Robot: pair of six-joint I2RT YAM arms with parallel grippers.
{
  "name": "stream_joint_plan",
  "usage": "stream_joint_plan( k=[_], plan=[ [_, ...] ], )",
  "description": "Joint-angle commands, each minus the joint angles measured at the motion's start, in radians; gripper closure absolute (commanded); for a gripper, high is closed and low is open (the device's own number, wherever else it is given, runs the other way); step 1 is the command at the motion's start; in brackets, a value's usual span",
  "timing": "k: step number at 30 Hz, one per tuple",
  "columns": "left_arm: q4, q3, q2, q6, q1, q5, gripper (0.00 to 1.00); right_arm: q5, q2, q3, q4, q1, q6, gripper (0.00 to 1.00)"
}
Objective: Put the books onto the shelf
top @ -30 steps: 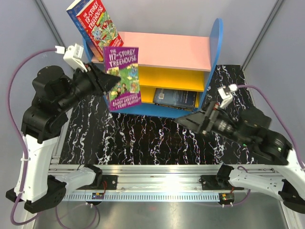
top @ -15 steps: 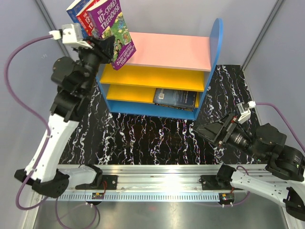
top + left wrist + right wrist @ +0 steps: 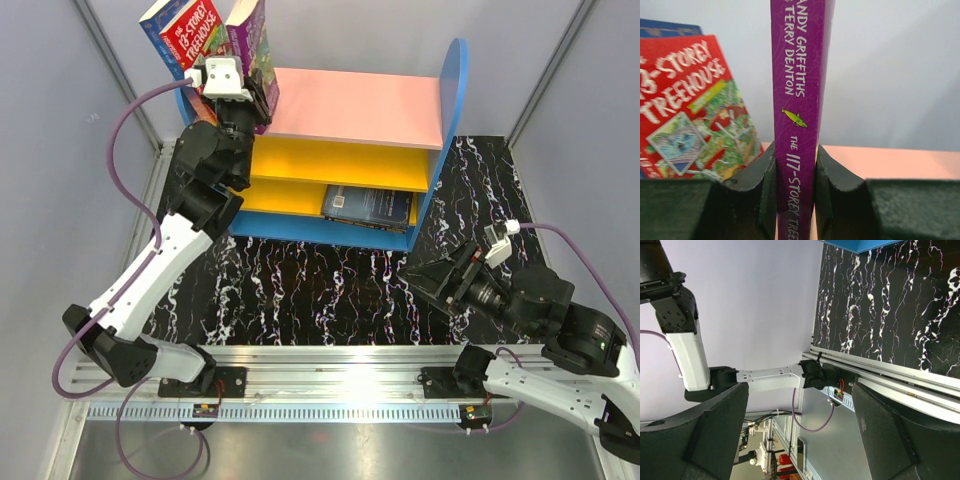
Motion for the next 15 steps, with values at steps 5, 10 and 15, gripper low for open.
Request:
stream_joint_plan(
  k=[5,10,15],
  plan=[
    [0.36,-0.073,-0.047,0.167,0.01,-0.125,1.0,0.048,-0.033,-0.033,0.044,-0.002,0.041,0.1],
    [0.353,-0.099,-0.037,0.158,0.019,-0.108,1.0,0.042,-0.047,-0.07,0.076,-0.003,0.057,0.12],
    [0.344,-0.13,-0.048,0.124,0.044,-0.154,0.97,0.042,-0.044,-0.076,0.081,-0.003,0.06,0.13]
  ],
)
